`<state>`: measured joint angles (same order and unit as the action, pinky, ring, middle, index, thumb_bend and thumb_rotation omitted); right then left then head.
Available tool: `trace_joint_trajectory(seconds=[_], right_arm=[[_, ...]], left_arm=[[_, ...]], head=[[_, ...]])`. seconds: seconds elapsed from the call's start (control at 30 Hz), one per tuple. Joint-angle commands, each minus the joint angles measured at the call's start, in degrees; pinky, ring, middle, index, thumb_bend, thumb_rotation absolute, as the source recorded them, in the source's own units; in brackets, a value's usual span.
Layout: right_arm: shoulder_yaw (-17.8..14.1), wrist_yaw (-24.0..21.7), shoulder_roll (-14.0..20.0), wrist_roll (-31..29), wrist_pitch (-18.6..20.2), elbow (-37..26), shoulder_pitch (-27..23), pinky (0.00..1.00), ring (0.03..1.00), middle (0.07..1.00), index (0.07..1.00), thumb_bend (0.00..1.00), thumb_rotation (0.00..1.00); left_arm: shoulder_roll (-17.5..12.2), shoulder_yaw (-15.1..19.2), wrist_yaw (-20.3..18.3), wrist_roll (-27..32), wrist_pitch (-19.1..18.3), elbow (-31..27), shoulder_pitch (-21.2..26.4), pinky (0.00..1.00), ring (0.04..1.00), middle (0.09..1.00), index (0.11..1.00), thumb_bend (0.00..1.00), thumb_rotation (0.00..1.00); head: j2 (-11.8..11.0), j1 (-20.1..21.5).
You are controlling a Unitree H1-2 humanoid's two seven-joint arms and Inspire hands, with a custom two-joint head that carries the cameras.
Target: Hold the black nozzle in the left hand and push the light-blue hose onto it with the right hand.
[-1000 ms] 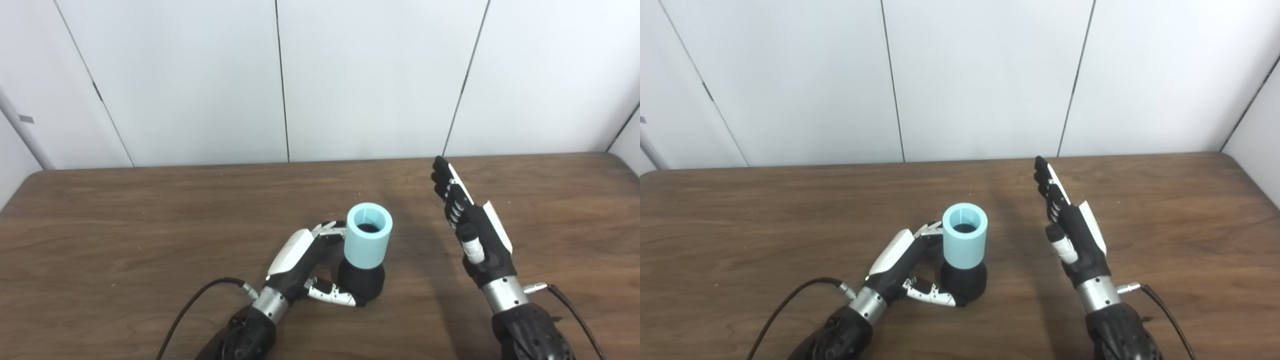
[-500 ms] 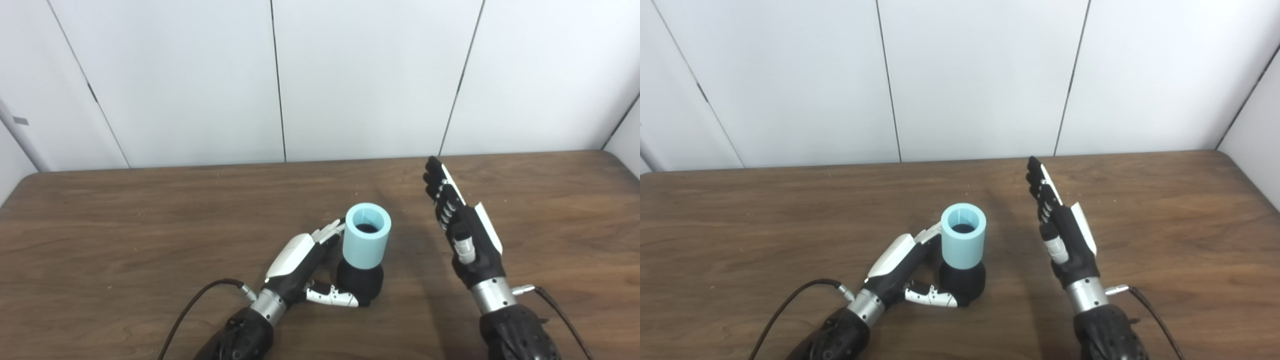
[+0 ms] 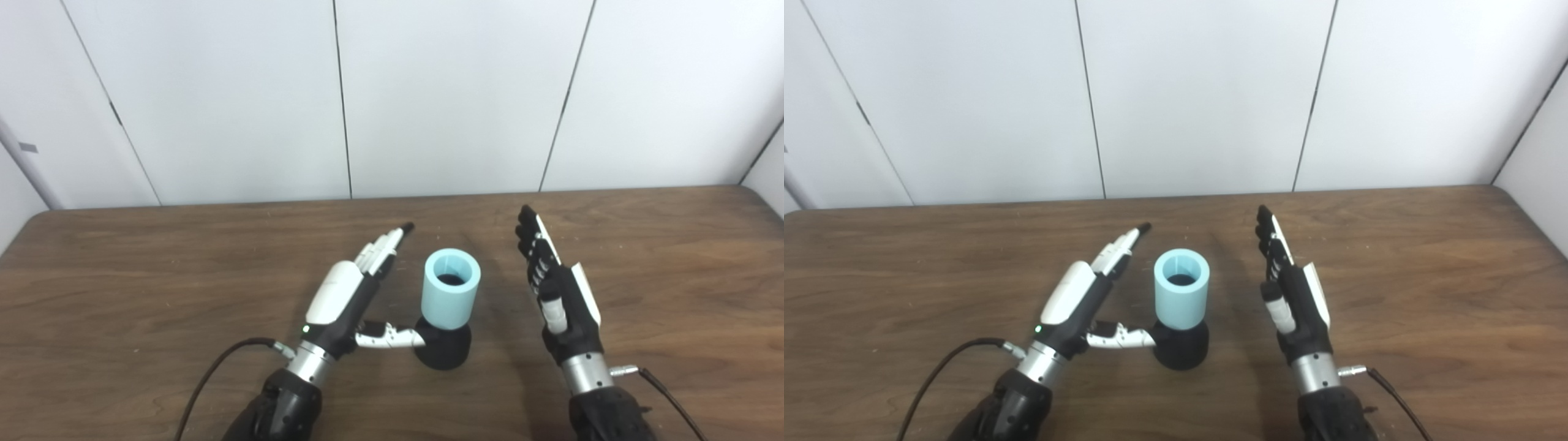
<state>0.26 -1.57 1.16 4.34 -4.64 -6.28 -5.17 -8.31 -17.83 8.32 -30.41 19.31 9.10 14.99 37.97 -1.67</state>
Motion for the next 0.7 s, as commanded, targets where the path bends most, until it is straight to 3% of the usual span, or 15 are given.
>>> trace_joint_trajectory(seconds=[0.0,0.2,0.37,0.53,0.67], right_arm=[[0.1,0.8,0.1,0.5,-3.0,-1.0,-1.1,1.00,1.000,1.000,1.000,1.00,1.00],[0.4,0.6,0.3,0.8,-3.1,-0.5,-0.8,1.00,1.000,1.000,1.000,1.00,1.00],[0.6,-0.1,0.9,0.2,-2.2,-0.5,-0.3,1.00,1.000,1.000,1.000,1.00,1.00],[0.5,-0.5,1.2,-0.7,-1.4,-0.3,-0.4,1.00,1.000,1.000,1.000,0.99,1.00],[0.6,-0.5,1.2,-0.9,-0.9,-0.2,-0.5,1.00,1.000,1.000,1.000,0.98,1.00]], left_arm=[[-0.7,1.3,-0.3,2.1,0.3,0.0,-3.4,1.00,1.000,1.000,1.000,1.00,0.63],[1.2,4.4,-1.3,7.6,1.4,-2.4,-3.9,1.00,1.000,1.000,1.000,1.00,0.67],[5.0,8.7,1.0,9.4,-0.5,-8.3,-4.8,1.00,1.000,1.000,1.000,1.00,0.94],[9.3,12.9,1.3,12.4,-7.9,-13.1,-7.0,1.00,1.000,1.000,1.000,1.00,1.00],[10.9,14.0,-0.2,14.9,-12.7,-15.8,-8.7,1.00,1.000,1.000,1.000,1.00,1.00]], head=[[0.0,-0.1],[-0.1,-0.7],[-0.2,-1.0],[-0.4,-2.1],[-0.4,-2.3]])
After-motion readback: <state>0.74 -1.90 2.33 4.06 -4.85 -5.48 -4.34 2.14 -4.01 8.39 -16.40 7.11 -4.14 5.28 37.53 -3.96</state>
